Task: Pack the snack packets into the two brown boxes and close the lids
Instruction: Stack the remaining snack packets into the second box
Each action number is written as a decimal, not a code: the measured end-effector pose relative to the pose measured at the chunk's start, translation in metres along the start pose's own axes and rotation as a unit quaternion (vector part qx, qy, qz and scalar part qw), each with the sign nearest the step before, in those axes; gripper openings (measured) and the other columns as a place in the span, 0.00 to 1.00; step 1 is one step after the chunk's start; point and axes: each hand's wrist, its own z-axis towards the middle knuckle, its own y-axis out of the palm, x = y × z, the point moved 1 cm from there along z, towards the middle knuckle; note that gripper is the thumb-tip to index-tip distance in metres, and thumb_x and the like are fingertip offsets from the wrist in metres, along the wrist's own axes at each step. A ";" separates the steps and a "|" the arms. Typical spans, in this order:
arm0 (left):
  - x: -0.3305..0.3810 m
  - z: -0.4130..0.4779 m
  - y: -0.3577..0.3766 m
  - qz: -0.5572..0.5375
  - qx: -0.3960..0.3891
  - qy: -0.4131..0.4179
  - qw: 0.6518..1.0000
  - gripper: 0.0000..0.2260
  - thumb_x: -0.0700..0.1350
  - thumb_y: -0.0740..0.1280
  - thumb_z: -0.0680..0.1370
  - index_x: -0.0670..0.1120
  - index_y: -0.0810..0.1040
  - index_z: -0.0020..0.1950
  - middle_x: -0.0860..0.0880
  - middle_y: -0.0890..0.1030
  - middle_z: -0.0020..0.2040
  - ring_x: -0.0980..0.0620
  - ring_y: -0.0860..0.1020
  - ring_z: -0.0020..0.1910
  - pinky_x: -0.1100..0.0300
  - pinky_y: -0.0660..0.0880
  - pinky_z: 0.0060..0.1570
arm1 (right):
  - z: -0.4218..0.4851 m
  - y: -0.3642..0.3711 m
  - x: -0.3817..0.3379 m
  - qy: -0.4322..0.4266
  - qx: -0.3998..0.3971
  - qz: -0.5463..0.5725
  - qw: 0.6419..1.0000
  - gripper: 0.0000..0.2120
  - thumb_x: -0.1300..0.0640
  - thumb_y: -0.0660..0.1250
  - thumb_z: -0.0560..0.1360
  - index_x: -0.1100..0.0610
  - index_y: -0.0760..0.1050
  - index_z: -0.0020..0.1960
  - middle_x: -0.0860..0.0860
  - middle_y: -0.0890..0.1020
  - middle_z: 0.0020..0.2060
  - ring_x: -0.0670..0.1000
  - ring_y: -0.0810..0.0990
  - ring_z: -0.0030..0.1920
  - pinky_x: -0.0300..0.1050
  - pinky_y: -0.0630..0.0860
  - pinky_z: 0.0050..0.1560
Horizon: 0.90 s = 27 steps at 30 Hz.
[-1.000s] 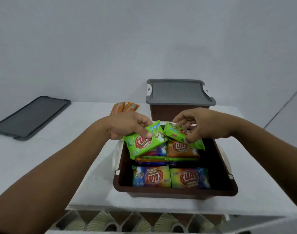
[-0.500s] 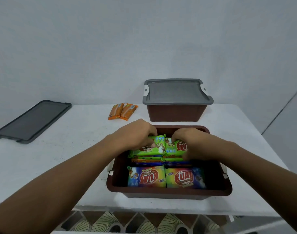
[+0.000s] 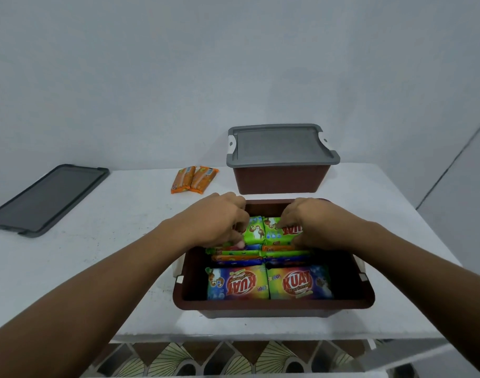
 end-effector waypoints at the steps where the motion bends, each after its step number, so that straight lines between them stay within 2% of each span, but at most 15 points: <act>1: -0.001 0.000 0.000 -0.006 -0.004 0.000 1.000 0.14 0.61 0.72 0.75 0.55 0.81 0.55 0.54 0.75 0.57 0.52 0.72 0.57 0.53 0.74 0.52 | 0.002 -0.002 0.000 0.012 -0.011 0.011 1.000 0.25 0.49 0.72 0.75 0.46 0.74 0.71 0.44 0.77 0.67 0.47 0.74 0.65 0.46 0.75 0.64; 4: -0.006 -0.003 -0.005 -0.062 0.006 0.013 0.998 0.12 0.57 0.71 0.77 0.54 0.83 0.58 0.54 0.76 0.58 0.54 0.73 0.58 0.51 0.76 0.55 | 0.008 -0.014 -0.001 0.018 -0.010 0.087 0.996 0.23 0.49 0.74 0.73 0.45 0.78 0.68 0.44 0.81 0.62 0.46 0.79 0.58 0.45 0.79 0.58; 8: -0.028 -0.007 -0.021 -0.140 0.104 0.005 0.985 0.06 0.50 0.70 0.80 0.51 0.85 0.53 0.55 0.79 0.52 0.55 0.76 0.52 0.55 0.73 0.53 | 0.027 -0.037 -0.011 -0.010 0.086 0.170 0.982 0.15 0.51 0.75 0.73 0.49 0.84 0.60 0.43 0.84 0.52 0.42 0.82 0.49 0.41 0.79 0.52; 11: -0.055 -0.012 -0.022 -0.159 0.155 -0.031 0.975 0.07 0.57 0.68 0.77 0.57 0.85 0.47 0.59 0.80 0.46 0.53 0.79 0.52 0.51 0.75 0.53 | 0.049 -0.045 -0.023 -0.008 0.139 0.213 0.967 0.09 0.52 0.75 0.73 0.50 0.86 0.54 0.41 0.84 0.45 0.40 0.82 0.44 0.36 0.77 0.46; 13: -0.074 -0.016 -0.019 -0.176 0.166 -0.040 0.969 0.09 0.58 0.67 0.75 0.57 0.85 0.46 0.61 0.79 0.42 0.52 0.79 0.54 0.46 0.75 0.56 | 0.069 -0.047 -0.033 -0.001 0.155 0.233 0.960 0.07 0.53 0.75 0.74 0.50 0.87 0.52 0.43 0.86 0.43 0.40 0.82 0.43 0.35 0.77 0.45; 14: -0.083 -0.018 -0.018 -0.185 0.171 -0.035 0.967 0.08 0.56 0.67 0.76 0.56 0.85 0.47 0.61 0.80 0.42 0.53 0.79 0.54 0.46 0.75 0.57 | 0.078 -0.048 -0.038 0.002 0.160 0.240 0.958 0.07 0.54 0.75 0.74 0.50 0.87 0.51 0.44 0.86 0.43 0.41 0.83 0.42 0.36 0.78 0.45; 16: -0.101 -0.021 -0.017 -0.202 0.174 -0.027 0.963 0.07 0.52 0.70 0.79 0.52 0.86 0.49 0.59 0.83 0.46 0.57 0.77 0.56 0.54 0.72 0.59 | 0.099 -0.048 -0.049 0.008 0.159 0.245 0.956 0.06 0.54 0.74 0.74 0.51 0.87 0.50 0.45 0.87 0.42 0.42 0.83 0.42 0.38 0.78 0.46; 18: -0.120 -0.023 -0.012 -0.210 0.161 -0.032 0.964 0.06 0.47 0.71 0.80 0.49 0.87 0.51 0.58 0.82 0.46 0.62 0.74 0.50 0.61 0.69 0.53 | 0.120 -0.049 -0.060 0.011 0.153 0.242 0.958 0.05 0.55 0.74 0.75 0.52 0.87 0.50 0.44 0.87 0.42 0.42 0.82 0.43 0.37 0.78 0.46; 20: -0.143 -0.025 -0.003 -0.208 0.145 -0.050 0.966 0.05 0.46 0.71 0.80 0.49 0.87 0.50 0.58 0.81 0.44 0.60 0.75 0.44 0.60 0.70 0.47 | 0.143 -0.049 -0.070 0.021 0.147 0.246 0.958 0.05 0.55 0.73 0.75 0.52 0.87 0.48 0.44 0.86 0.41 0.42 0.82 0.43 0.37 0.77 0.46; 23: -0.180 -0.026 0.015 -0.215 0.123 -0.091 0.965 0.06 0.45 0.70 0.80 0.50 0.87 0.50 0.53 0.84 0.49 0.52 0.79 0.47 0.55 0.76 0.50 | 0.179 -0.047 -0.083 0.054 0.133 0.268 0.953 0.04 0.57 0.73 0.74 0.52 0.87 0.46 0.46 0.87 0.41 0.45 0.83 0.42 0.39 0.79 0.45; 27: -0.227 -0.022 0.034 -0.241 0.116 -0.146 0.952 0.08 0.42 0.68 0.79 0.49 0.87 0.49 0.52 0.84 0.47 0.51 0.80 0.45 0.55 0.78 0.49 | 0.223 -0.043 -0.090 0.125 0.112 0.313 0.935 0.04 0.60 0.73 0.74 0.56 0.86 0.42 0.50 0.84 0.34 0.45 0.78 0.34 0.30 0.71 0.30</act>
